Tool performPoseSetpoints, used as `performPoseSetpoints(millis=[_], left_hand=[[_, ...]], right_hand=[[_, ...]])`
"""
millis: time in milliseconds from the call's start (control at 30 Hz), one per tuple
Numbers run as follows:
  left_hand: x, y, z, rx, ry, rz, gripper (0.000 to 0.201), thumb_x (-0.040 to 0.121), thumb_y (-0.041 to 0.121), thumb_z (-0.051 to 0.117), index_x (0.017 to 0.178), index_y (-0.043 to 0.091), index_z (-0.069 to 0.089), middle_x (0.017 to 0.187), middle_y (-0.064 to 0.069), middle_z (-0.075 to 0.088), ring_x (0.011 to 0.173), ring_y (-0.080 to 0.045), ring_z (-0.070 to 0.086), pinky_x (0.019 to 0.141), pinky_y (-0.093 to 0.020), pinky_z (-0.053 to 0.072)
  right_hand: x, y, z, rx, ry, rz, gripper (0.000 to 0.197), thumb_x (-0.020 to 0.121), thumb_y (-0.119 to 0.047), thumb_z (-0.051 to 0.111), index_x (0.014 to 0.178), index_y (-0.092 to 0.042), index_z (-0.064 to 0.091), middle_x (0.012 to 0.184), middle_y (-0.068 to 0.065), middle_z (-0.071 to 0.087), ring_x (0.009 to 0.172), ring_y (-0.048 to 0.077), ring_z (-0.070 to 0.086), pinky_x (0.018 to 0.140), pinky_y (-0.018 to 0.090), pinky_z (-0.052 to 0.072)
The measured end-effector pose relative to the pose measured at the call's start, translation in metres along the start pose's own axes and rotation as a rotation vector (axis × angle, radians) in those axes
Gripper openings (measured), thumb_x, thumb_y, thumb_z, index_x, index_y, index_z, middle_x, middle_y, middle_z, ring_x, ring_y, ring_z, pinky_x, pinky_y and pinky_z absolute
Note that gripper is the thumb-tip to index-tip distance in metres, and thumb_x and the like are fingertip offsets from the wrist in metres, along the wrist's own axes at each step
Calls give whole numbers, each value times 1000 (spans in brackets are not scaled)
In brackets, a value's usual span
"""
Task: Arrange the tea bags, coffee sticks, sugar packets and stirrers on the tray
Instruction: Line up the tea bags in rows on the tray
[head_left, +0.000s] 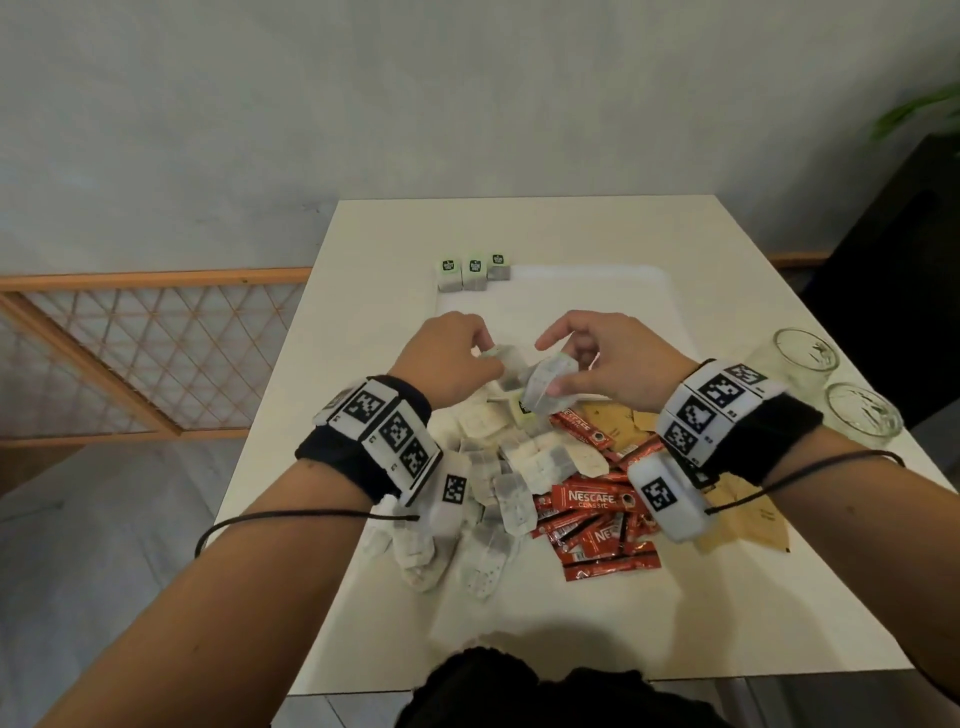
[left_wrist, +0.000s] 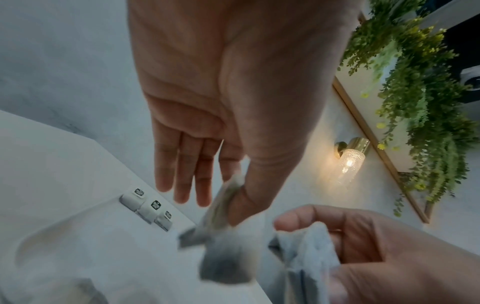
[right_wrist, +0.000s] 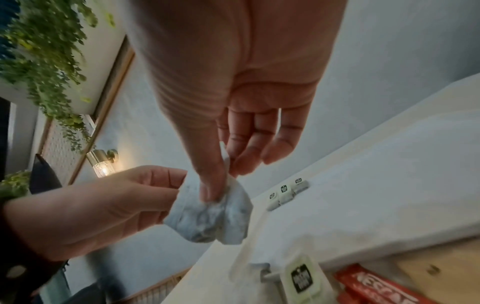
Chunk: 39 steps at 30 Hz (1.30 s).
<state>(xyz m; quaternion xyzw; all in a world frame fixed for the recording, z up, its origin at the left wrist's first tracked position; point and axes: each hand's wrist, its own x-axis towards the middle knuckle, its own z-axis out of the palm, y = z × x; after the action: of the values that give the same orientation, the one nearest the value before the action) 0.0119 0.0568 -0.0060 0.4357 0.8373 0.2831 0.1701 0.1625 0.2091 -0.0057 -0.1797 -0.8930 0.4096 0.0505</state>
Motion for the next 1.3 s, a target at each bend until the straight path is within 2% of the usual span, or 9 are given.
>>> performPoseSetpoints(millis=[133, 267, 367, 533, 667, 867, 1067, 1200, 1300], left_hand=[[5, 0, -3, -262, 77, -76, 20, 80, 20, 68, 72, 16, 50, 95, 0, 70, 90, -19, 67, 71, -32, 49], [5, 7, 3, -572, -23, -145, 14, 82, 6, 66, 83, 7, 51, 75, -14, 62, 66, -25, 64, 79, -50, 59], [6, 11, 9, -852, -122, -249, 8, 89, 2, 57, 96, 3, 54, 88, -16, 59, 66, -22, 66, 82, -49, 59], [8, 18, 19, -1180, -301, -329, 39, 97, 18, 54, 131, -1, 50, 122, -21, 62, 92, -30, 69, 82, -43, 60], [11, 12, 22, -980, -311, -117, 32, 91, 12, 66, 122, 13, 61, 116, -10, 70, 101, -21, 69, 85, -33, 58], [29, -2, 25, -871, -135, -182, 28, 86, -2, 68, 112, 8, 64, 97, -7, 69, 75, -12, 69, 72, -31, 61], [56, -7, 25, -521, 219, -139, 29, 82, 5, 64, 111, 10, 64, 94, -7, 68, 77, -21, 71, 63, -32, 61], [76, -1, 31, -164, 157, -1, 7, 85, 13, 60, 86, 7, 61, 79, -9, 69, 70, -26, 70, 70, -37, 54], [89, -7, 31, -304, 136, -60, 14, 86, 12, 62, 93, 1, 65, 84, -13, 70, 73, -27, 71, 70, -41, 58]], right_hand=[[2, -7, -7, 120, -27, -11, 31, 74, -16, 83, 100, -19, 66, 87, 3, 73, 79, 23, 64, 77, 29, 51], [10, -10, -9, 247, -129, -18, 27, 82, -7, 74, 107, -7, 66, 100, 9, 73, 87, 21, 69, 76, 28, 57], [18, -4, -7, 268, -95, 10, 22, 84, -5, 71, 105, -9, 66, 101, 14, 73, 82, 18, 68, 67, 24, 55], [32, 8, -7, 371, -7, 73, 21, 79, -2, 76, 96, -12, 67, 95, 13, 74, 79, 19, 70, 73, 33, 58], [43, 11, -7, 366, 37, 115, 19, 85, -5, 71, 103, -5, 66, 89, 11, 73, 75, 18, 67, 74, 31, 57], [67, 15, -10, 339, 166, 171, 11, 96, -14, 58, 94, -7, 66, 85, 7, 63, 67, 13, 62, 68, 29, 57], [90, 28, -15, 313, 252, 229, 21, 88, -7, 66, 106, -17, 62, 72, 6, 58, 60, 22, 67, 66, 35, 60], [106, 21, -8, 395, 200, 242, 6, 88, -5, 67, 92, -8, 69, 74, 15, 67, 61, 22, 67, 66, 32, 61], [119, 21, -10, 542, 115, 254, 11, 86, -3, 69, 97, -1, 69, 83, 21, 70, 68, 23, 67, 73, 33, 61]])
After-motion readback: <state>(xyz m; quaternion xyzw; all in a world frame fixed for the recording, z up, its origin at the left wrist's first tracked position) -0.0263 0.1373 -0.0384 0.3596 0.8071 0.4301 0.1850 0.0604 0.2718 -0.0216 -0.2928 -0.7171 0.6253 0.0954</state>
